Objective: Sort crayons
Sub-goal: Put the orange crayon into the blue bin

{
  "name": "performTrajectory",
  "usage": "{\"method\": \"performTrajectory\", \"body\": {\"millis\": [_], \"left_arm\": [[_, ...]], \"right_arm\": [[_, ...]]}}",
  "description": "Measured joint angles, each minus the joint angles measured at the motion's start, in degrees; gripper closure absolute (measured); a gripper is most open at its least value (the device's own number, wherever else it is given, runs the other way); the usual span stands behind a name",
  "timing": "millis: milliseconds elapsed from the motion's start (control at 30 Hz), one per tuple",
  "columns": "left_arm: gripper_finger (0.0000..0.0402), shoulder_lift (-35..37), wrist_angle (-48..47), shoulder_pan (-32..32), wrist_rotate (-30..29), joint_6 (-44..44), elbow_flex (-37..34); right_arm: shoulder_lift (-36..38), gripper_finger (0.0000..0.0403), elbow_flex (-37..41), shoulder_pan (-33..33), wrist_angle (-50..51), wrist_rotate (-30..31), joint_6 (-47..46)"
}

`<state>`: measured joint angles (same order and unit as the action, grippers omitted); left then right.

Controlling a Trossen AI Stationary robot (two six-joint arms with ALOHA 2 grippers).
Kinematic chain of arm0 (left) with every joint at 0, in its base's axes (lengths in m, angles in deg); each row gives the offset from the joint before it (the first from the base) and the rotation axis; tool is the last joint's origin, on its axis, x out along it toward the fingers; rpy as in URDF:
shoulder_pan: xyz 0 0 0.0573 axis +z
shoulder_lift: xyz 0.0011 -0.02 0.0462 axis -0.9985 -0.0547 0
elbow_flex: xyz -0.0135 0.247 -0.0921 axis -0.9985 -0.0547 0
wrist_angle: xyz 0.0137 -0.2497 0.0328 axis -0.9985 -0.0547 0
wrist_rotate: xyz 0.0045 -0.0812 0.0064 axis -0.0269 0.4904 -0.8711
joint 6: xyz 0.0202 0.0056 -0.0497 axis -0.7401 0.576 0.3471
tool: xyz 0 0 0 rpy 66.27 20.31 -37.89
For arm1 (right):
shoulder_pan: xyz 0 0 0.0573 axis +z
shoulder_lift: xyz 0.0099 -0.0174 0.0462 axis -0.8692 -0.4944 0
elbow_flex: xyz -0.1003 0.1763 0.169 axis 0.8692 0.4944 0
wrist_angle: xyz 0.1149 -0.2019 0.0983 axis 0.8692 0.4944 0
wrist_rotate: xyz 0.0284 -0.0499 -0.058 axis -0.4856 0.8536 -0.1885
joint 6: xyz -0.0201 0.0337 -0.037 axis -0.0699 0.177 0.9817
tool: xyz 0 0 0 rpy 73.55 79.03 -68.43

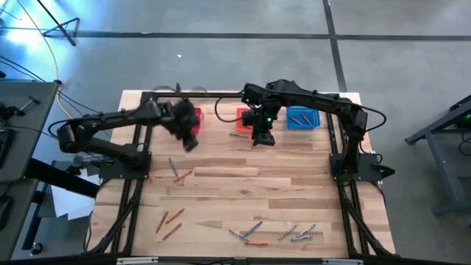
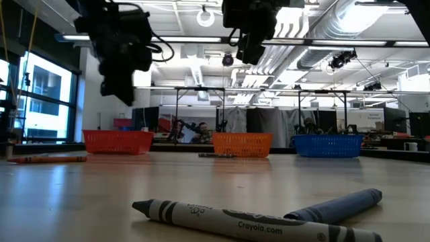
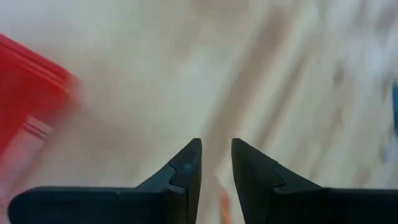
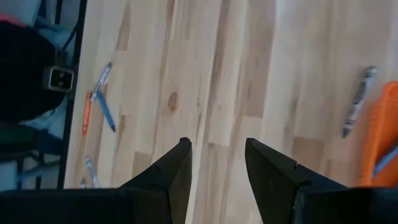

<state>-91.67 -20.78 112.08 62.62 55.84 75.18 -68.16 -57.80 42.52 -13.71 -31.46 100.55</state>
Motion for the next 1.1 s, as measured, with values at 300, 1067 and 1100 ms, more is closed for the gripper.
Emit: {"method": "performTrajectory", "body": {"millis": [300, 1067, 1100], "left_arm": [[0.0325, -1.5, -7.1, -19.9, -4.4, 14.6, 0.0], [0.0326, -1.5, 11.4, -32.5, -19.5, 32.9, -13.1], [0.0326, -1.5, 11.3, -32.5, -19.6, 32.3, -13.1]], "right_arm": [[0.0, 0.0261, 0.0, 1.5, 0.0, 0.1, 0.5], [11.0, 0.0261, 22.4, 12.7, -1.8, 15.7, -18.5], [12.5, 0.0261, 24.3, 13.0, -3.9, 16.6, -19.7]]}}
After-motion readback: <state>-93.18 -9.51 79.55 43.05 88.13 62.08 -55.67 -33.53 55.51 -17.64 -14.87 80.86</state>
